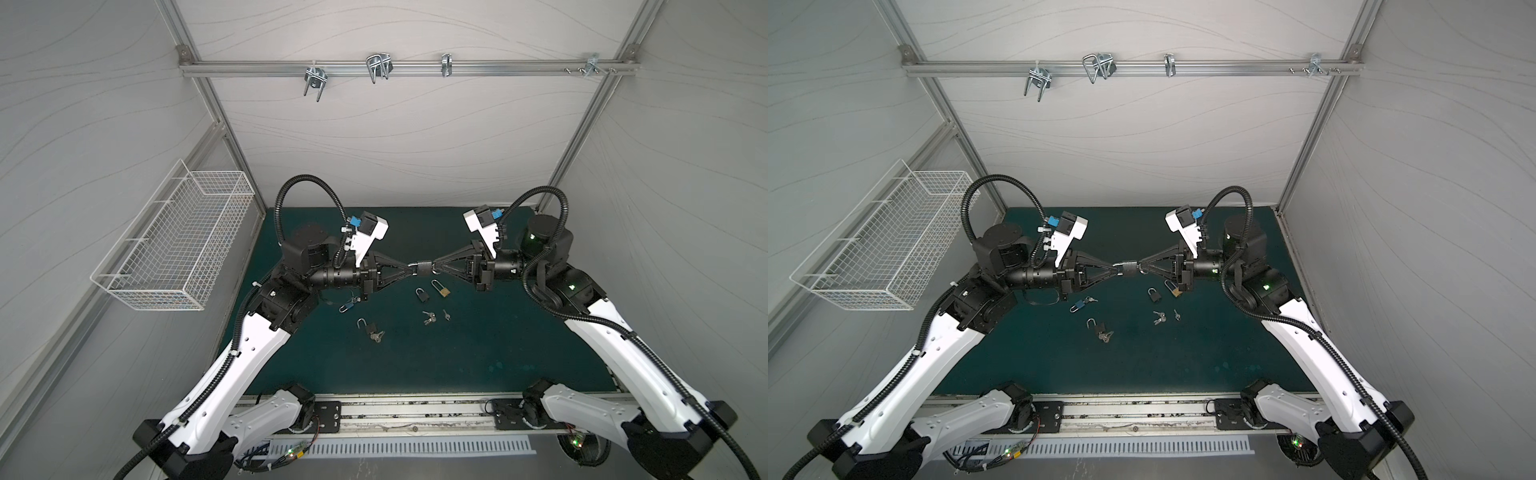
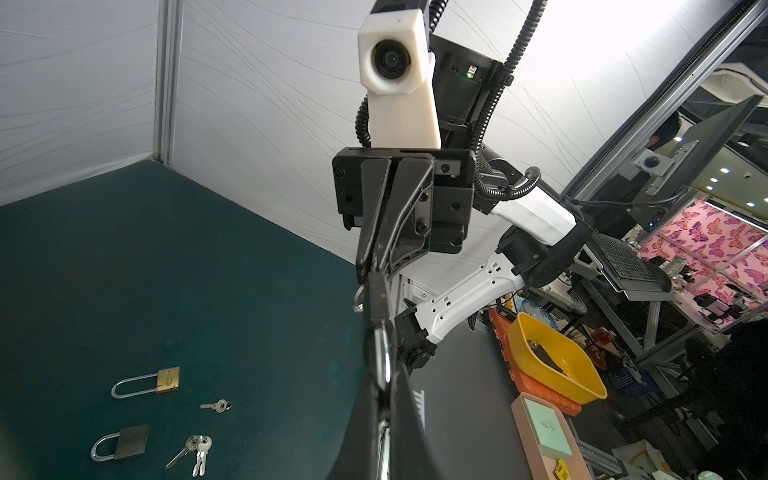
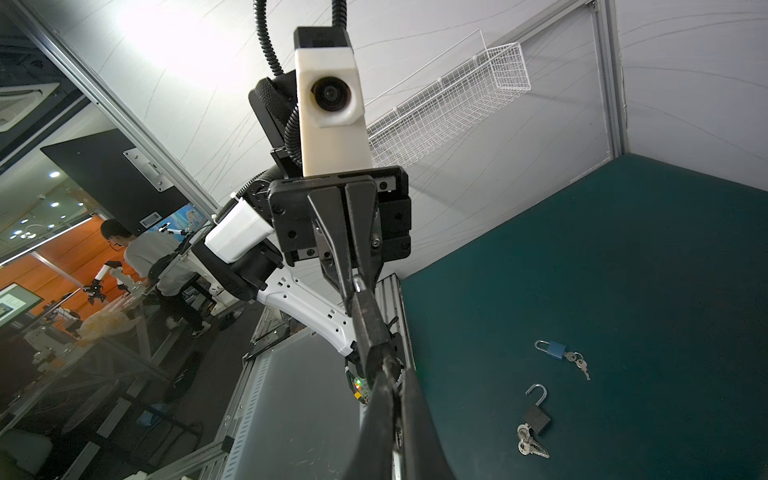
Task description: Lock with the key
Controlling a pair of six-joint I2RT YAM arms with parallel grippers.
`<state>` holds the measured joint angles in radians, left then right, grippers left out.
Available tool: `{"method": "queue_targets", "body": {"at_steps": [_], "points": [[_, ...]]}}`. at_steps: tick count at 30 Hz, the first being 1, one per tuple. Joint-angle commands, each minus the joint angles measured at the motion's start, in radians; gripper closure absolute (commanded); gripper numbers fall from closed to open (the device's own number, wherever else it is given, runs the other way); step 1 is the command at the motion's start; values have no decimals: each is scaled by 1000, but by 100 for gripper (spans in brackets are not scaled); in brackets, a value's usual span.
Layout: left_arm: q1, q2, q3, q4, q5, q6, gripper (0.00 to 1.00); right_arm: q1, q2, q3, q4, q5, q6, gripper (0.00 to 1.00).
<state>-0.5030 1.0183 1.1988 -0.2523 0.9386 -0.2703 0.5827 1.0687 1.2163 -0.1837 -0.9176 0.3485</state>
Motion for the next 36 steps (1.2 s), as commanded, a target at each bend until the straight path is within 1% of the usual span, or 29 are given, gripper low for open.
{"method": "queue_targets", "body": {"at_steps": [1,6,11,15,18,21,24,28,31,32,34,36], "points": [[1,-21,11,55,-7,9,100,0,-21,5,4,-34,-19,100],[10,-39,15,38,-24,20,100,-11,-52,2,-28,-20,-53,100],[21,-43,8,47,-17,18,100,-20,-71,1,-58,11,-78,100],[23,-48,2,48,-27,14,100,-20,-93,-1,-100,54,-115,100],[27,-68,-8,11,-66,45,100,-20,-110,-12,-142,110,-158,100],[32,-94,-23,-36,-159,63,100,-20,-121,-26,-201,196,-195,100],[38,-111,-29,-101,-267,77,100,-19,-147,-56,-254,307,-215,100],[42,-117,-43,-173,-393,81,100,-20,-183,-116,-284,469,-200,100],[50,-105,-60,-227,-536,70,100,-20,-179,-143,-331,600,-183,100],[54,-98,-62,-248,-580,60,100,-20,-176,-153,-343,626,-172,100],[63,-87,-70,-277,-626,42,100,-20,-174,-184,-353,671,-152,100],[66,-90,-91,-274,-640,22,100,-20,-174,-225,-341,711,-115,100]]}}
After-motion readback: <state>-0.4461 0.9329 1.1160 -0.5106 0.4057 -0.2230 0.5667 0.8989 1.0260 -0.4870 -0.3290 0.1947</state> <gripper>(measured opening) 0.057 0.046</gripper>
